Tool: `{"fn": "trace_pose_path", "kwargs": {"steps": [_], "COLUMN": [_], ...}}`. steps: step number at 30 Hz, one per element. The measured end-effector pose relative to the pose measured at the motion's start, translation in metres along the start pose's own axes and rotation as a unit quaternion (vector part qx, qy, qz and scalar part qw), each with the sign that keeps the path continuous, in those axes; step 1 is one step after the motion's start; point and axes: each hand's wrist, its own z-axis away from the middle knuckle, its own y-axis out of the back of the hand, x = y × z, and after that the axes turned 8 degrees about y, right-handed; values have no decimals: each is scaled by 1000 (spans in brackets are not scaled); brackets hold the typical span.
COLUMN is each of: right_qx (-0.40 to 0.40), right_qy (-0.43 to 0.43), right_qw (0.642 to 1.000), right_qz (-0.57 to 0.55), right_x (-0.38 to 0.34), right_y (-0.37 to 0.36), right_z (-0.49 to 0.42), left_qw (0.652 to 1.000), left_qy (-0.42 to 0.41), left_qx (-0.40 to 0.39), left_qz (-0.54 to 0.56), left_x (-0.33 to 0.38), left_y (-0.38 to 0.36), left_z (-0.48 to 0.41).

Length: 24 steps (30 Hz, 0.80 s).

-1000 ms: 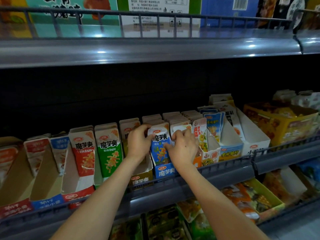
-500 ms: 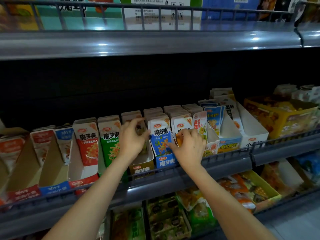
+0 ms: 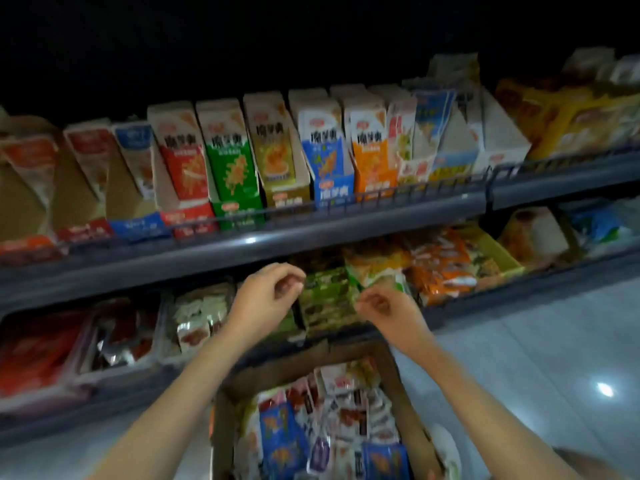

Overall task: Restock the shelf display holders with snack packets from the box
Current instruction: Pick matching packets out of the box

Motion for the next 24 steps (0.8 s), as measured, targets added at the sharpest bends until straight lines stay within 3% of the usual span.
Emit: {"fn": "trace_pose_path", "kwargs": {"steps": [3,6,10,13,16,18,20,24], "right_qx": [-205,-243,-248,-203,-109,-53,-65,-160], "right_qy": [-100,-176,-228,-258,-314,-395,-431,-302], "right_qw": [971,944,928,935,938,916,896,898], "right_qz": [76,136,158,135,95,45,78,276], "right_x": [47,90,142,166,186,200,215,214], "right_y": [-24,-52,-95,-129,-162,-181,-193,-193], "right_z": [47,87,117,121,104,87,81,100], "left_qw": [994,980,961,951,946,945,943,927], "left_qy": [54,140,242,288,311,315,322,362], "left_qx": [-88,-132,-134,-112,-88,-76,-79,-79], "left_qz": [-40,-53,-24,2,28,36,43,60], "left_x": [-43,-86,-125,-145,-163,-174,-182,-201], "left_y": [-28,-57,-98,-122,-141,-153,-161,-169], "left_z": [56,104,148,173,183,183,181,175]}}
